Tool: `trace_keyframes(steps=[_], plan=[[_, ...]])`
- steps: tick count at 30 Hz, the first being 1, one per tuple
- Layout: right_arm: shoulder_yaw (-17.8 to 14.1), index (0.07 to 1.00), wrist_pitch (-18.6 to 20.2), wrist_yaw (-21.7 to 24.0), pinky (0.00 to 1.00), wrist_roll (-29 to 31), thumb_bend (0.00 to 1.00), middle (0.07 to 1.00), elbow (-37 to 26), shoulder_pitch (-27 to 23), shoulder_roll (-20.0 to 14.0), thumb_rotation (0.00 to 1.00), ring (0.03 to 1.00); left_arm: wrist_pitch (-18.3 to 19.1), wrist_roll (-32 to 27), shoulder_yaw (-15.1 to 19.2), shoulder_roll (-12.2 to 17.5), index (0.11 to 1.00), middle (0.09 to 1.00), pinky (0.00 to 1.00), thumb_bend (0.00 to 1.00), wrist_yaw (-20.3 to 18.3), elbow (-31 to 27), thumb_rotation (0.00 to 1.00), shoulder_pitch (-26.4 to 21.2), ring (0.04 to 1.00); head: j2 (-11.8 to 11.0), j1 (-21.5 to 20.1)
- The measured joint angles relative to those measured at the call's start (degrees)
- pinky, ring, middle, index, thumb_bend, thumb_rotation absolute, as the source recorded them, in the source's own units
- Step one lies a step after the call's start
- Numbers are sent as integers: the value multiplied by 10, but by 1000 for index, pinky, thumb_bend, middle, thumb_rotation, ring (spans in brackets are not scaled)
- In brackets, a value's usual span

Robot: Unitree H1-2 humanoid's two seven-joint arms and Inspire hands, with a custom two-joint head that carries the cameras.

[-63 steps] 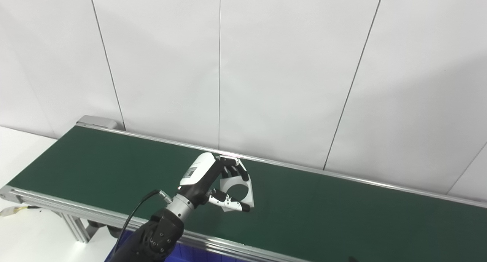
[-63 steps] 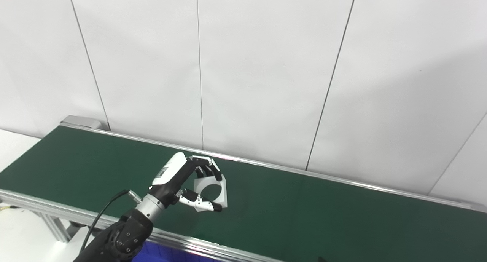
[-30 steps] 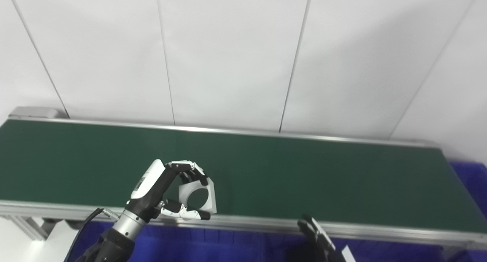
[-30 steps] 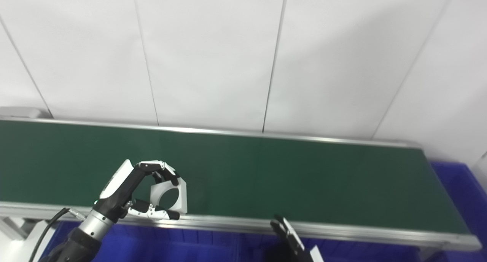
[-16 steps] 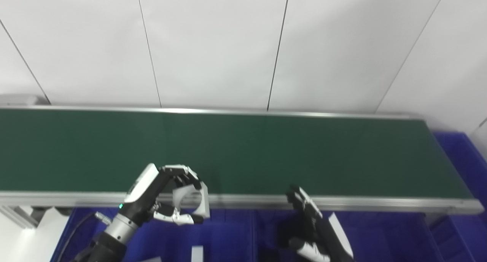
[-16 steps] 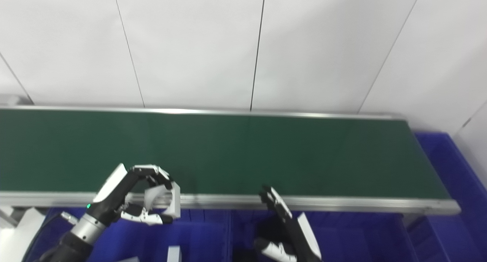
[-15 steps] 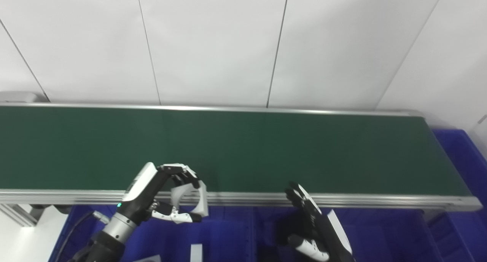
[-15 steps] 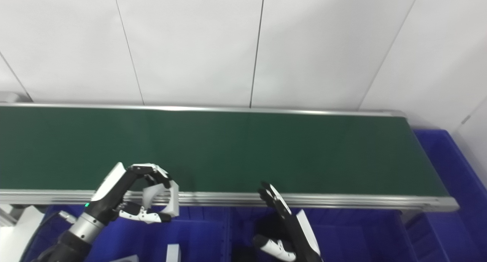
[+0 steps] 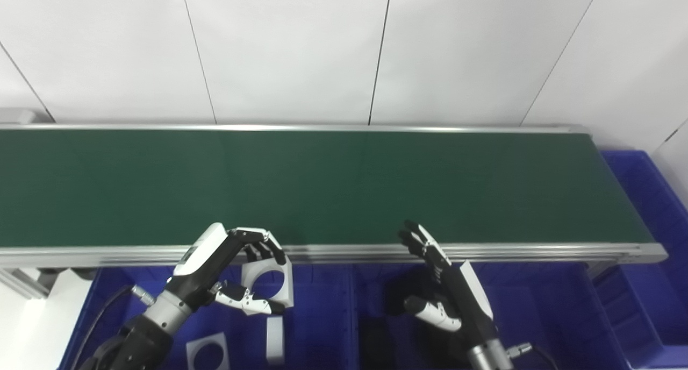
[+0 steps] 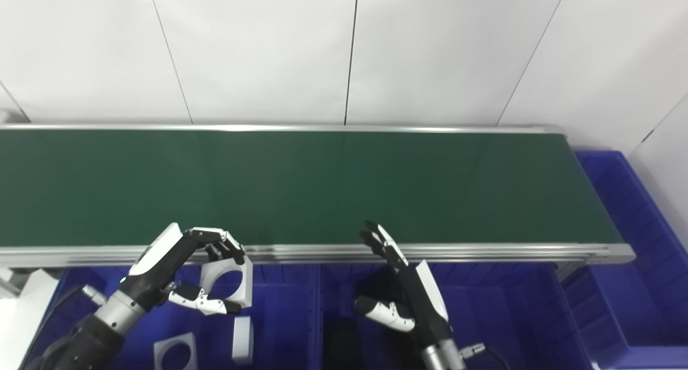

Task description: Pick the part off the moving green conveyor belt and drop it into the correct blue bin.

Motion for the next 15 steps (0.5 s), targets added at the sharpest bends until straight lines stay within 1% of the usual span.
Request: trace_keyframes(steps=[2, 5, 6, 8, 12, 15], plan=[[-1, 951, 4, 2, 897, 1, 898, 896, -4, 0, 0, 785, 889, 11, 13, -6, 7, 504, 517, 347, 475, -12, -6, 0, 0, 450, 0, 0], [-1, 947, 6, 5, 895, 2, 890, 892, -7, 0, -1, 778, 887, 26, 27, -16, 15, 510, 513, 350, 474, -36, -15, 0, -4, 449, 6, 1], [-2, 946, 8, 7, 894, 2, 882, 891, -9, 0, -1, 771, 885, 39, 37, -19, 16, 510, 514, 353, 474, -45, -18, 0, -7, 450, 6, 1], [-2, 947, 9, 9, 893, 3, 871, 891, -12, -1, -1, 764, 886, 64, 47, -25, 18, 514, 514, 354, 475, -66, -29, 0, -10, 446, 13, 3], [-4, 947, 20, 11, 887, 3, 862, 892, -16, -1, -1, 762, 888, 102, 74, -36, 18, 531, 511, 344, 474, -98, -37, 0, -22, 441, 17, 4], [-5, 946, 32, 12, 889, 4, 866, 892, -18, -1, -1, 769, 890, 146, 101, -52, 18, 544, 503, 345, 473, -132, -39, 0, -40, 442, 19, 5]])
